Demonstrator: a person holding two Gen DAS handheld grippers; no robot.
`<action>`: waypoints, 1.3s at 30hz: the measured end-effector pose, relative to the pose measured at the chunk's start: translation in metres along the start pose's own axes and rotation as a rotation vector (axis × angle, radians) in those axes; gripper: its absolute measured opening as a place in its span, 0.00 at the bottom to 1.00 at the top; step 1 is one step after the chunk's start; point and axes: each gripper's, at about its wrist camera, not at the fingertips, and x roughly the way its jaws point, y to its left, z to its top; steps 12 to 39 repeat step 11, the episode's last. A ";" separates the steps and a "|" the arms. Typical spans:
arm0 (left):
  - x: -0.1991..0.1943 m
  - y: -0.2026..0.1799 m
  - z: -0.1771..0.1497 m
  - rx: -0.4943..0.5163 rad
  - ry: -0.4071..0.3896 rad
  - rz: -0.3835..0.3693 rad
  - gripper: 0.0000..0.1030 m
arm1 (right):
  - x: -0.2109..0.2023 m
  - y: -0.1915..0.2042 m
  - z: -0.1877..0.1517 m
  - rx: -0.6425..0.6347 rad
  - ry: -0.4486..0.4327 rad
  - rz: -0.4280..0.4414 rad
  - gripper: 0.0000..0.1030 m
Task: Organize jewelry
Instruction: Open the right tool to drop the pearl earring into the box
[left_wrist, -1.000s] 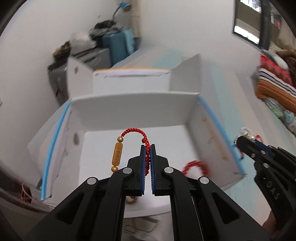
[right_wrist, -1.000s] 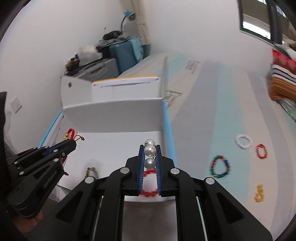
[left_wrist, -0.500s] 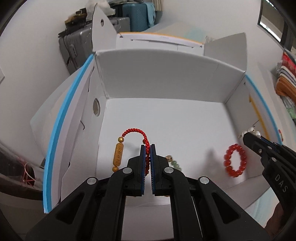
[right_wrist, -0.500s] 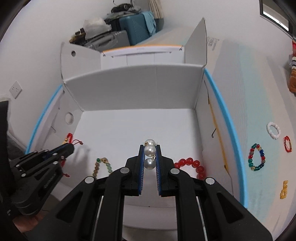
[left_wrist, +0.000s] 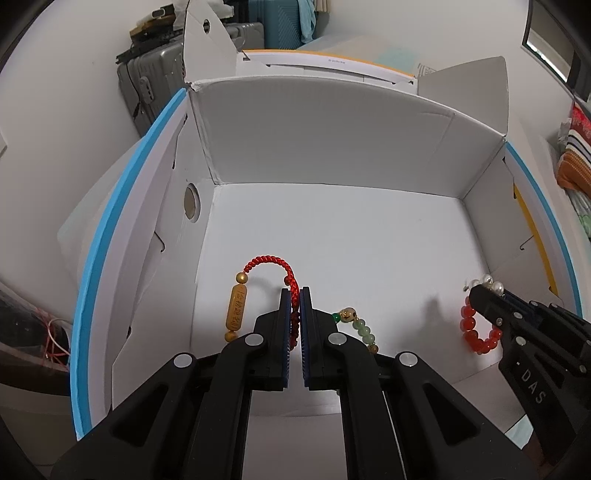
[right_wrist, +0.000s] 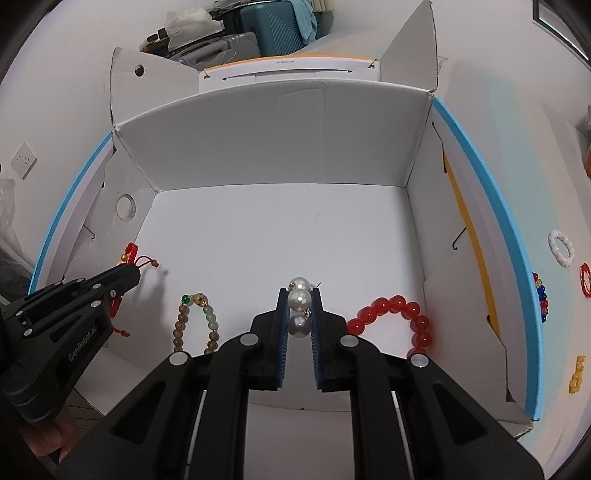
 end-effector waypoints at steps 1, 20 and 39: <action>-0.001 -0.001 -0.001 -0.002 0.002 -0.001 0.07 | 0.001 0.001 0.000 -0.004 0.002 0.001 0.12; -0.033 0.003 -0.004 -0.026 -0.063 0.061 0.57 | -0.039 0.003 -0.003 0.006 -0.120 0.014 0.58; -0.033 0.003 -0.004 -0.026 -0.063 0.061 0.57 | -0.039 0.003 -0.003 0.006 -0.120 0.014 0.58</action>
